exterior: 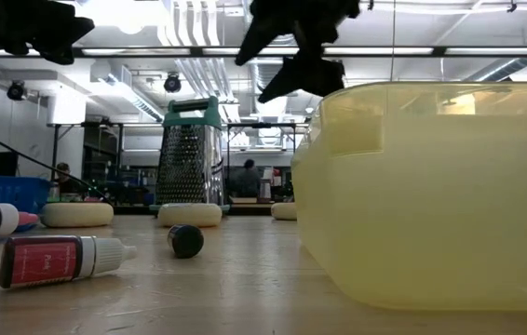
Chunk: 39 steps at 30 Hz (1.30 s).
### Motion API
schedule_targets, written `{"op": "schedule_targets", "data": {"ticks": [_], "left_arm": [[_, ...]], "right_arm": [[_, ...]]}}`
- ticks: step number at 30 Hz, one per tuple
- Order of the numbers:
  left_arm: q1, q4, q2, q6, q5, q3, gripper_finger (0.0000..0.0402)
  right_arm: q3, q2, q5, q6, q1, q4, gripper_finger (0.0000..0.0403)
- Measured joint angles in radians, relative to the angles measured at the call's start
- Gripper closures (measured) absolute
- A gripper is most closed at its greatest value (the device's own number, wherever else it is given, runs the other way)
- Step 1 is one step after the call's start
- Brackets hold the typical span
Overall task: Pick & Place Food Item
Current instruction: Put the dark blue food coloring bottle into the transparent bin
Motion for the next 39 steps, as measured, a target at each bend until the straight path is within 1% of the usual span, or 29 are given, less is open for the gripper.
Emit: {"op": "schedule_targets", "data": {"ticks": [6, 8, 12, 14, 19, 23, 28, 32, 39], "left_arm": [[0.000, 0.001, 0.000, 0.000, 0.000, 0.000, 0.0213], [0.000, 0.000, 0.000, 0.000, 0.000, 0.000, 0.0213], [0.000, 0.000, 0.000, 0.000, 0.000, 0.000, 0.0213], [0.000, 0.000, 0.001, 0.000, 0.000, 0.000, 0.0213], [0.000, 0.001, 0.001, 0.000, 0.000, 0.000, 0.0213], [0.000, 0.001, 0.001, 0.000, 0.000, 0.000, 0.0213], [0.000, 0.001, 0.001, 0.000, 0.000, 0.000, 0.0213], [0.000, 0.000, 0.002, 0.000, 0.000, 0.000, 0.0213], [0.000, 0.000, 0.002, 0.000, 0.000, 0.000, 0.0213]], "right_arm": [[0.133, 0.110, 0.018, 0.053, 0.019, -0.097, 0.0161], [0.172, 0.139, 0.018, 0.058, 0.032, -0.103, 0.0161], [0.249, 0.203, 0.023, 0.094, 0.065, -0.195, 0.0161], [0.288, 0.234, 0.057, 0.119, 0.087, -0.254, 0.0161], [0.369, 0.291, 0.152, 0.124, 0.146, -0.295, 0.0161], [0.402, 0.324, 0.200, 0.128, 0.178, -0.309, 0.0161], [0.440, 0.367, 0.201, 0.156, 0.185, -0.332, 0.0161], [0.440, 0.381, 0.198, 0.158, 0.185, -0.324, 0.0161], [0.425, 0.386, 0.190, 0.209, 0.185, -0.301, 0.0161]]}}
